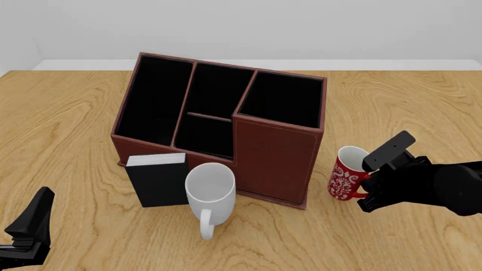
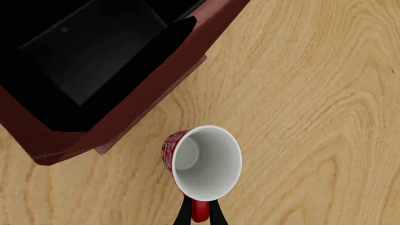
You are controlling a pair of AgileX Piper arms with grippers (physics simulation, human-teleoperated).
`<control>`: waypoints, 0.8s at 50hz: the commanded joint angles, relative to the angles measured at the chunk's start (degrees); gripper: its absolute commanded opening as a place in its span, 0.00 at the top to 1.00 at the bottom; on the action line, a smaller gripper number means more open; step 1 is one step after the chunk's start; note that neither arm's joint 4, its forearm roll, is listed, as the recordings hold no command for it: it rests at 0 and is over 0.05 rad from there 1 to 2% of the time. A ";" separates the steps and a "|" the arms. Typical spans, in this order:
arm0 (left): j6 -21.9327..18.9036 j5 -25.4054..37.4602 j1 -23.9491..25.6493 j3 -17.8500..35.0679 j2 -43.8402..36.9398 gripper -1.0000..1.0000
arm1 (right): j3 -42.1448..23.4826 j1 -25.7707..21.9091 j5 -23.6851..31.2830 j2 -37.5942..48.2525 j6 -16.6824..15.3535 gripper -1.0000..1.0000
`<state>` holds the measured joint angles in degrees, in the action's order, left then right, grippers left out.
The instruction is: Pick up the red mug and place it to the right of the caddy.
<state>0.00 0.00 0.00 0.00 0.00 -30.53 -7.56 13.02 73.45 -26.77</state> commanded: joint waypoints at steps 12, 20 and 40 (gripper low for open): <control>0.00 0.00 0.00 0.00 0.00 0.00 | 0.47 0.08 -0.95 0.61 0.99 1.00; 0.00 0.00 0.00 0.00 0.00 0.00 | 0.45 0.21 -0.82 0.53 0.84 1.00; 0.00 0.00 0.00 0.00 0.00 0.00 | 0.55 0.49 -0.04 -0.28 1.26 0.00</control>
<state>0.00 0.00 0.00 0.00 0.00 -30.06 -7.35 12.51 73.51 -25.96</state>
